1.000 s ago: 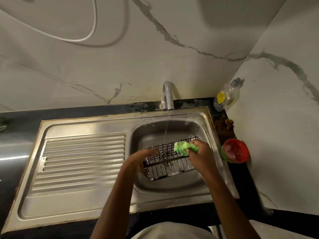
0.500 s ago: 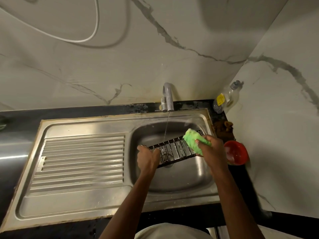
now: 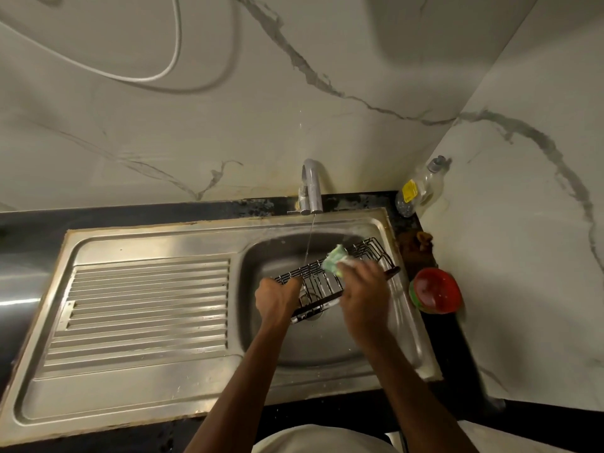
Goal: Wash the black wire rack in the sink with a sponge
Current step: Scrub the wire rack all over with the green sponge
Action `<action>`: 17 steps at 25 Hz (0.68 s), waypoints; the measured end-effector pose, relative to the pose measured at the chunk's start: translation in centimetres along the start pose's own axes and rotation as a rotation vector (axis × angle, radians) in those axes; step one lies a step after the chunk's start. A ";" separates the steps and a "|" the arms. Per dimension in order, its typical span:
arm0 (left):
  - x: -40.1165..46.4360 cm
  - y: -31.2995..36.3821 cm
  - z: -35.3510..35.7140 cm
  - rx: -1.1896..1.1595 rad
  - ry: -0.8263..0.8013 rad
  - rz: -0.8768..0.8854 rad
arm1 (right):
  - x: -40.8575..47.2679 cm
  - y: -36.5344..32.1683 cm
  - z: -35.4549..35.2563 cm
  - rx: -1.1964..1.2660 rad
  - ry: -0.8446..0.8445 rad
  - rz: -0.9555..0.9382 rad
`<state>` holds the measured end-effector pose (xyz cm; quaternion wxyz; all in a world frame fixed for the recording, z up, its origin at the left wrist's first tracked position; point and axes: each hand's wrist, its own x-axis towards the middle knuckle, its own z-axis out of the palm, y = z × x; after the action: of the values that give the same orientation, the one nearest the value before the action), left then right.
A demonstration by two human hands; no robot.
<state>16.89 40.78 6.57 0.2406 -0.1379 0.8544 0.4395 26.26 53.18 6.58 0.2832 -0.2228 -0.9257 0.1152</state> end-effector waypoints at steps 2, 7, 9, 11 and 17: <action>0.2 0.2 -0.3 0.000 -0.007 0.008 | -1.4 -1.4 0.7 -0.002 -0.049 -0.215; -0.1 -0.3 -1.0 0.052 0.024 0.027 | 1.9 4.7 -1.5 -0.149 0.024 -0.105; 0.1 -0.3 -0.7 0.053 0.020 0.022 | 0.7 2.8 -0.4 -0.093 0.044 -0.070; 0.3 -0.3 -0.5 0.062 0.007 0.014 | -2.5 -1.0 1.3 0.000 -0.067 -0.249; 0.5 -0.9 -0.6 0.091 0.010 0.027 | 1.1 5.6 -1.6 -0.096 -0.014 -0.130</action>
<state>16.71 39.78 6.04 0.2364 -0.1175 0.8766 0.4025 28.30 58.75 6.50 0.2725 -0.1746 -0.9447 0.0538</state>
